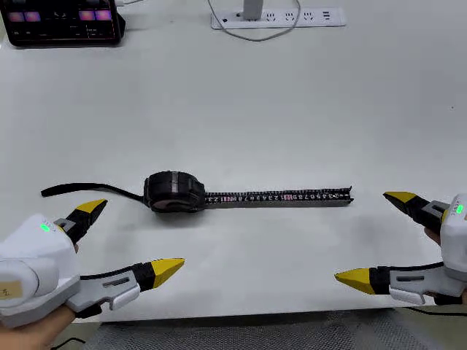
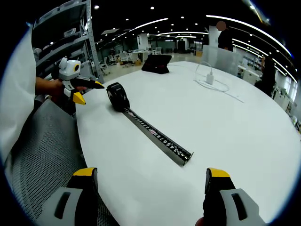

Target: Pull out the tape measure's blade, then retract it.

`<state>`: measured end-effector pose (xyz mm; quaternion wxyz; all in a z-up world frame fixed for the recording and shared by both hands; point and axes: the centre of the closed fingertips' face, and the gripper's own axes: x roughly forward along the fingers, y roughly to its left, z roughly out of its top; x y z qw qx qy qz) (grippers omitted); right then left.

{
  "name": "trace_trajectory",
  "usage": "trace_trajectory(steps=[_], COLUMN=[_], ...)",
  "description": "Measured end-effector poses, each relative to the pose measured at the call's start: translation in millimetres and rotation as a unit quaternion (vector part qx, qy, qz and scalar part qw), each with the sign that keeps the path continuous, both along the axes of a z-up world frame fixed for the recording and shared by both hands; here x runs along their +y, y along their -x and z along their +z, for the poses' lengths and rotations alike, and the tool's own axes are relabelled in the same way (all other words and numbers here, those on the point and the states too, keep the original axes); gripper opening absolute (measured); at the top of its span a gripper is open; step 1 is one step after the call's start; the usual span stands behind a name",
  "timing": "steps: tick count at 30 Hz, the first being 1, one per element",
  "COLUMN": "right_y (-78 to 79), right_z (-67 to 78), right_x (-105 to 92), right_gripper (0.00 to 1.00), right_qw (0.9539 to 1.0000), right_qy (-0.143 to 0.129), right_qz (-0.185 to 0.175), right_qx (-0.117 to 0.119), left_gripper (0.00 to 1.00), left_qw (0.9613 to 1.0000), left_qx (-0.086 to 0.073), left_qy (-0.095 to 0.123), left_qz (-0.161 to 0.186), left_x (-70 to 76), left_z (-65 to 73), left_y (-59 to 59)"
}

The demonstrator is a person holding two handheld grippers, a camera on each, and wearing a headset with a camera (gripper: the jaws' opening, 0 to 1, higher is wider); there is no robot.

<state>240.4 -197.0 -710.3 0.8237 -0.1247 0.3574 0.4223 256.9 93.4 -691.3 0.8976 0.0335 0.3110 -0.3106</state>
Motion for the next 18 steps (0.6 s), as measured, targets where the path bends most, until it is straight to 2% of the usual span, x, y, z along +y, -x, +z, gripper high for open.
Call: trace_trajectory(steps=[12,18], right_y=[-4.1,-6.0], right_z=[-1.3,-0.5], right_x=[-3.5,-5.1], right_gripper=[0.94,0.94], right_qw=[1.0,1.0], right_qy=[-0.001,0.0], right_qz=[-0.001,0.0], right_qx=[-0.001,-0.002], left_gripper=[0.93,0.93], left_qw=[0.9997,0.9995], left_qx=[0.011,0.016], left_qy=[0.017,0.02], left_qz=[0.014,0.021], left_x=[-13.2,-19.9], left_z=[-5.8,-9.9], left_y=[-12.3,-17.1])
